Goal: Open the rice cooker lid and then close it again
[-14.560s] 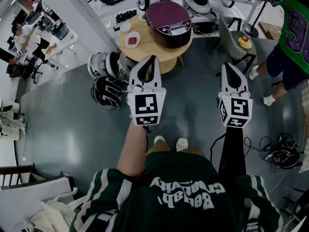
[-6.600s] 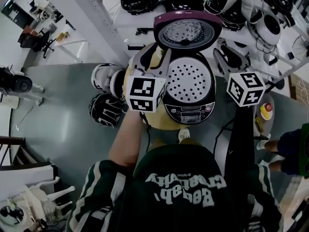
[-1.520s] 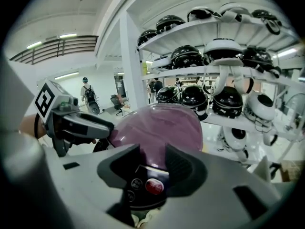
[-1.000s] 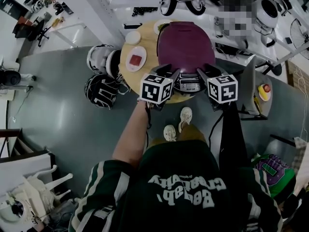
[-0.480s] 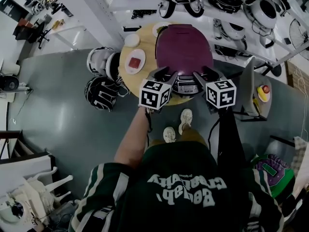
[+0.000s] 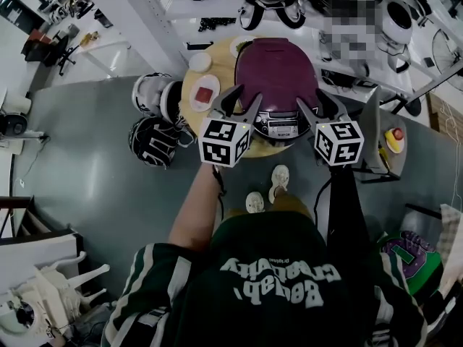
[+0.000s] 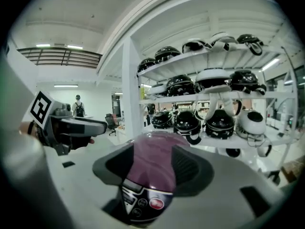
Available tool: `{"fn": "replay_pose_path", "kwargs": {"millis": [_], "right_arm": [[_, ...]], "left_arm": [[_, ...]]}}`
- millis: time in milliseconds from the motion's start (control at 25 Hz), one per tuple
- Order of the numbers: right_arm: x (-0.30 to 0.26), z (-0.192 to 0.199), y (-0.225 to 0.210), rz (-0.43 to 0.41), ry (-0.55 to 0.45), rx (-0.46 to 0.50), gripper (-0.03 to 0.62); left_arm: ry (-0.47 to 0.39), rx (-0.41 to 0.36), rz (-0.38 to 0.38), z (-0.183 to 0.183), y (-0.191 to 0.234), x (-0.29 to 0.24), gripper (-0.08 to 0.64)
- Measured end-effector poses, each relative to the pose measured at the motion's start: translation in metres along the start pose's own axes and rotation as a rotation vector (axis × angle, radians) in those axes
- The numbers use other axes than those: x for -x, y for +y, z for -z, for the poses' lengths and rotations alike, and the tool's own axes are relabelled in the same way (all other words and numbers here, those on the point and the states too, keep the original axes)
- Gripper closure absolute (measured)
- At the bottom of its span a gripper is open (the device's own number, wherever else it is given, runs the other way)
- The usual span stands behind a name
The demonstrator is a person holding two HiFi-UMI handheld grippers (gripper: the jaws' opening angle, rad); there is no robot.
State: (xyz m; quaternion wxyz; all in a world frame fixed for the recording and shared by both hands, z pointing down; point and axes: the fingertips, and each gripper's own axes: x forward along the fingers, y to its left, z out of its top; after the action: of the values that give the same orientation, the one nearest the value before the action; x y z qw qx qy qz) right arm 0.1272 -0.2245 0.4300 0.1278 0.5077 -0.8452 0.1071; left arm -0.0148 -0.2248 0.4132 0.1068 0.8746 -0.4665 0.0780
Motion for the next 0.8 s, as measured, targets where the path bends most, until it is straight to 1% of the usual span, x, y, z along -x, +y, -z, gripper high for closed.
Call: {"fn": "replay_pose_path", "kwargs": {"millis": [120,200,440,600,800], "right_arm": [[0.008,-0.021,0.005,0.006,-0.050,0.014,0.334],[0.012,-0.030,0.006,0.012,-0.073,0.016,0.321],[0.029,-0.053,0.011,0.032,-0.141,0.030,0.319],[0.035,-0.063,0.016,0.028,-0.162,0.033,0.316],[0.033,-0.064,0.020,0.030,-0.158,0.047,0.314]], "left_arm": [[-0.040,-0.045,-0.009,-0.020,-0.002,0.008,0.393],[-0.074,-0.057,-0.012,-0.033,-0.004,0.014,0.393],[-0.146,-0.091,-0.019,-0.062,-0.007,0.034,0.393],[-0.175,-0.116,-0.028,-0.076,-0.007,0.045,0.393],[-0.184,-0.130,-0.028,-0.081,-0.006,0.048,0.393]]}}
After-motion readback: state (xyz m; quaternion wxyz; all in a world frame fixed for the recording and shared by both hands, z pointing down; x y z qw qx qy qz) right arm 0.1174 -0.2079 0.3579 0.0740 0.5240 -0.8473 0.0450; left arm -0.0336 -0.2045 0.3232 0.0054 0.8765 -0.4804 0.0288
